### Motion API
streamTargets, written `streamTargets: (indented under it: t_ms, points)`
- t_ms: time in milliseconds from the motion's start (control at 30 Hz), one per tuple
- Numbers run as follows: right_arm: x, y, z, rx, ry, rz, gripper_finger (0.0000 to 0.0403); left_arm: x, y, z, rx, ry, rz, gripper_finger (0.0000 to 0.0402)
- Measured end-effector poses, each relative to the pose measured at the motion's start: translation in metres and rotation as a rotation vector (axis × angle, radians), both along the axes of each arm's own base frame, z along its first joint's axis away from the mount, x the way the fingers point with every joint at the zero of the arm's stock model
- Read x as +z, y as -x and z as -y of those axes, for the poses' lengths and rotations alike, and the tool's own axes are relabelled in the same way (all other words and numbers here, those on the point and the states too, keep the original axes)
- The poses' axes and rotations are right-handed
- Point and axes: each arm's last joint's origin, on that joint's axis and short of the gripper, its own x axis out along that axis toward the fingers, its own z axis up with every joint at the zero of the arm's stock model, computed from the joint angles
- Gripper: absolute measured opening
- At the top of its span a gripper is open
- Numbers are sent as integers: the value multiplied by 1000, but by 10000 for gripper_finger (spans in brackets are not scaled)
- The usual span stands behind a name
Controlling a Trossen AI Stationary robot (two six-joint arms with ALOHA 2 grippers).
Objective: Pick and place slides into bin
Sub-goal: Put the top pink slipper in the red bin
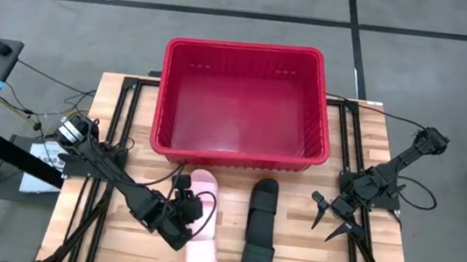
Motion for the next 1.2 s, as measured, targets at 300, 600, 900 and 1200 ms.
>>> streamTargets:
  t_ms: [300,600,900,1200]
  points:
    - [0,0,0,0,0,0,226,0,0,0,-100,-73,-47,121]
    - [0,0,0,0,0,0,226,-11,1,-3,-139,-38,-93,121]
    - [0,0,0,0,0,0,226,-11,-2,-6,-117,-55,-66,121]
    - [0,0,0,0,0,-1,226,-12,-5,-10,-148,-18,-111,121]
